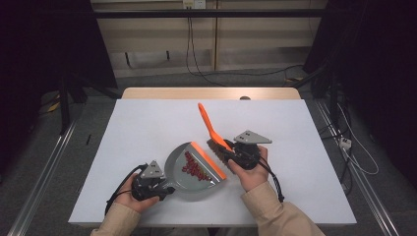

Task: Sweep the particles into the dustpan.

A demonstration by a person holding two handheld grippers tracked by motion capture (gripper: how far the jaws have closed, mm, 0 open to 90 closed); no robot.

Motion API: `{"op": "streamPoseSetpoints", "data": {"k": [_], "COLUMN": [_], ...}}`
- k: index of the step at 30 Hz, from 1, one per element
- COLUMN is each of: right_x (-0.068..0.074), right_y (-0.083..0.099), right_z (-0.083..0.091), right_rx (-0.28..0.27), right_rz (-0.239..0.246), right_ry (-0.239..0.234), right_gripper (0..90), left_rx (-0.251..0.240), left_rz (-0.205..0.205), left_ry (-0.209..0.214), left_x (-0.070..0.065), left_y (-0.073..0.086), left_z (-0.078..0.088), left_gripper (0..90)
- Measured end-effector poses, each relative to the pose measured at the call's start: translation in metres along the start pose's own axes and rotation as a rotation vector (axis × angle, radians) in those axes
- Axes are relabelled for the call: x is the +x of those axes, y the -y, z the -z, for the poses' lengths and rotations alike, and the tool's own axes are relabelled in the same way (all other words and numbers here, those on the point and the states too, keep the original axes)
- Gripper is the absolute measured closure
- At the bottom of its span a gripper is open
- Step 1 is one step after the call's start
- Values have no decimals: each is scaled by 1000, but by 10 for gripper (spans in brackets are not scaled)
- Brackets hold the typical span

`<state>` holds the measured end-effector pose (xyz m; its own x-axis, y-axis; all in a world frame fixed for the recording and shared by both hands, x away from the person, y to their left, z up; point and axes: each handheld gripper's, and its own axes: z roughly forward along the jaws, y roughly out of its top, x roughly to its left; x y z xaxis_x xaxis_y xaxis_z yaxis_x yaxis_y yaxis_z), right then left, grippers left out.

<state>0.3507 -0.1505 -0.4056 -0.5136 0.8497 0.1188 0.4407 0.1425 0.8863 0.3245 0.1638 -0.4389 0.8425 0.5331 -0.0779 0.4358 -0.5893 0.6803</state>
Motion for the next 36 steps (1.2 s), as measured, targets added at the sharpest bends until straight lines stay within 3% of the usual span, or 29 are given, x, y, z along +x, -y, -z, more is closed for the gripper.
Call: {"op": "streamPoseSetpoints", "data": {"k": [19, 36], "right_x": [-14, -30], "right_y": [2, 5], "right_z": [9, 20], "right_rx": [1, -8], "right_rz": [-13, -24], "right_ry": [5, 33], "right_gripper": [713, 713], "left_rx": [-94, -108], "left_rz": [64, 105], "left_ry": [-79, -124], "left_x": [10, 19], "left_y": [-2, -3], "left_z": [11, 17], "left_gripper": [641, 641]}}
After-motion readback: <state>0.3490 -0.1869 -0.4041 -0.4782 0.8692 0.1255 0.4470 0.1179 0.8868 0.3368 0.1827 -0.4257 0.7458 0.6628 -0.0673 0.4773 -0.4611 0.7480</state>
